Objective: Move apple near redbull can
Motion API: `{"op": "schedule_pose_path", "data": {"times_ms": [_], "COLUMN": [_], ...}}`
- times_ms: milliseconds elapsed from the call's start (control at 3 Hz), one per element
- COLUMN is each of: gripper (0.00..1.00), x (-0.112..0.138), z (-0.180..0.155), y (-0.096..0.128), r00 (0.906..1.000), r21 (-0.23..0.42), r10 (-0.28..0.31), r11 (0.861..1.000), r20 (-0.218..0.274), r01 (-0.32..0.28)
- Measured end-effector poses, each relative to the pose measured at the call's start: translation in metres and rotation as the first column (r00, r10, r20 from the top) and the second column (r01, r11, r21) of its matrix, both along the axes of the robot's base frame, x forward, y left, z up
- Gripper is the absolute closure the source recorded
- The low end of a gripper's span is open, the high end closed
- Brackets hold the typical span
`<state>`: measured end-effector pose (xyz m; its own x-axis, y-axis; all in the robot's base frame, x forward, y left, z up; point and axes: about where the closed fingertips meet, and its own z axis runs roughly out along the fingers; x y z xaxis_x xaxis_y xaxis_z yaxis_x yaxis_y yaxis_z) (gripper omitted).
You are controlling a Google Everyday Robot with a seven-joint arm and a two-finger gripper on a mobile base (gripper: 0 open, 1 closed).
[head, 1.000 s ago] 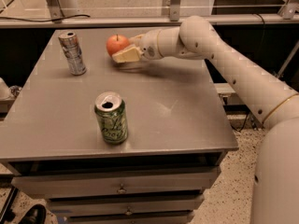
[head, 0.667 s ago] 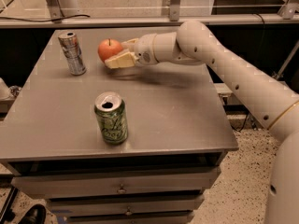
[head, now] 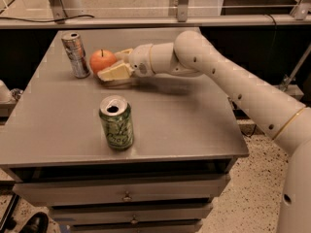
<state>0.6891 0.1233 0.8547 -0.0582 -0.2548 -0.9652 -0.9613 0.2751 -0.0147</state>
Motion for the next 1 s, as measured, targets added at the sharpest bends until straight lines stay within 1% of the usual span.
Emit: {"op": "schedule_pose_path", "data": {"times_ms": [333, 1000], "gripper": [0.83, 0.36], "x": [-0.0025, -0.0043], "z": [-0.0043, -0.008], "y": [0.0113, 0.018], "r00": [0.9996, 0.9992], "r21": [-0.003, -0.011], "r10": [0.027, 0.039], "r11": [1.0, 0.999], "r20": [-0.004, -0.005], "r01": [-0.027, -0.039]}}
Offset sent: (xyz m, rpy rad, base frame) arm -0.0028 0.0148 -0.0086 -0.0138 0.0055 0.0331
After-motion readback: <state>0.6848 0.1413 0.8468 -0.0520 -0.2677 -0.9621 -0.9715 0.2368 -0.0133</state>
